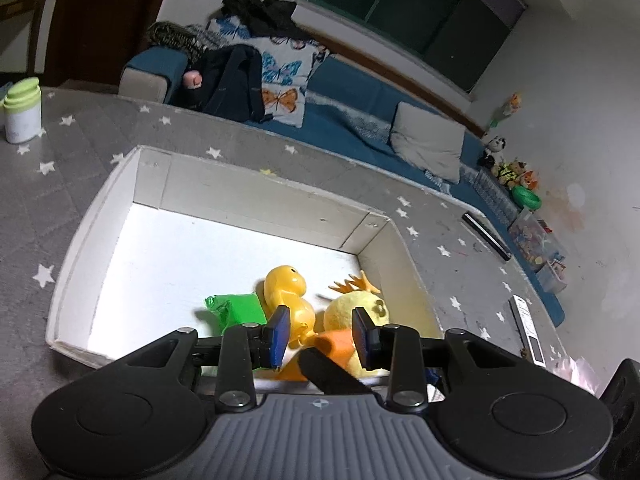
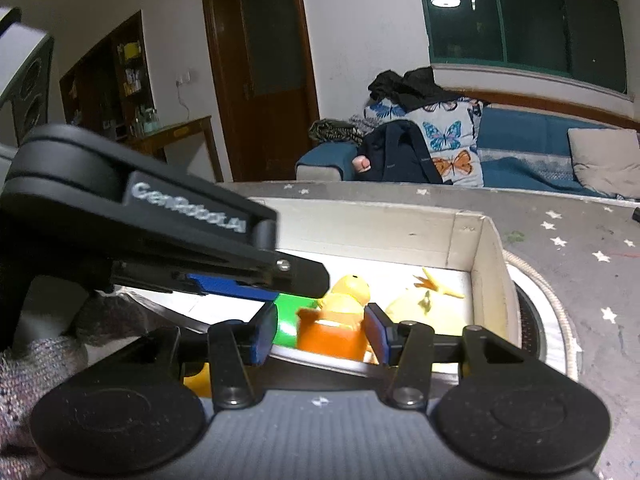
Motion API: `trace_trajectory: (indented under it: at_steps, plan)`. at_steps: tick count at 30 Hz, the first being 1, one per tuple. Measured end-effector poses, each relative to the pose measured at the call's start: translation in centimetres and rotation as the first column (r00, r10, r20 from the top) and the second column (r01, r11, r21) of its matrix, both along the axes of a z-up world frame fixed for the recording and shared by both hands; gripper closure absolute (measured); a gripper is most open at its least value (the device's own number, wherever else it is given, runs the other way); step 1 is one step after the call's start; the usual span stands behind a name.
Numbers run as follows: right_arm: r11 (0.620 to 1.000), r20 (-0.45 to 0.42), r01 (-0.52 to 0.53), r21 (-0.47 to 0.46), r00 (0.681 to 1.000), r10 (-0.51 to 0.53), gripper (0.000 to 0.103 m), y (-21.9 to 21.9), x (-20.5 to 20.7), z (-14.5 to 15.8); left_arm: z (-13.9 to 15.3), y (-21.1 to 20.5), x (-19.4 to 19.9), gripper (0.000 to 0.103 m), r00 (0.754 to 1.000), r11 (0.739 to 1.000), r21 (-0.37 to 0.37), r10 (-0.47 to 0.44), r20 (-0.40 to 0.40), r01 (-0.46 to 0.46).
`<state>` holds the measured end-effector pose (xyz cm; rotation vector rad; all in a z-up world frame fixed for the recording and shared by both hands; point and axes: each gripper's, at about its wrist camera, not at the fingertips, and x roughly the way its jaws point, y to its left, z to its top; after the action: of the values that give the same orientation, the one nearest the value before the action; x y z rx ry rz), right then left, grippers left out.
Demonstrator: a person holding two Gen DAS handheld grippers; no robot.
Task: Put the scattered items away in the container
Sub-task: 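Move the left tool out of the box to the yellow dinosaur toy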
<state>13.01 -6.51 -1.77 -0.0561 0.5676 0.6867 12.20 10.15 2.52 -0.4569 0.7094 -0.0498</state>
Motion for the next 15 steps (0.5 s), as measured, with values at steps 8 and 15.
trace_trajectory:
  at_steps: [8, 15]
  plan:
    - [0.999, -0.003, -0.028, 0.031, 1.000, 0.028, 0.053, -1.5, -3.5, 0.3, 0.1, 0.8, -4.7, 0.067, 0.999, 0.998, 0.054, 0.043, 0.029, -0.045]
    - [0.997, -0.049, -0.068, 0.034, 0.996, 0.069, 0.053, -1.4, -5.6, -0.7, -1.0, 2.6, -8.0, 0.067, 0.995, 0.994, 0.047, 0.101, 0.022, -0.102]
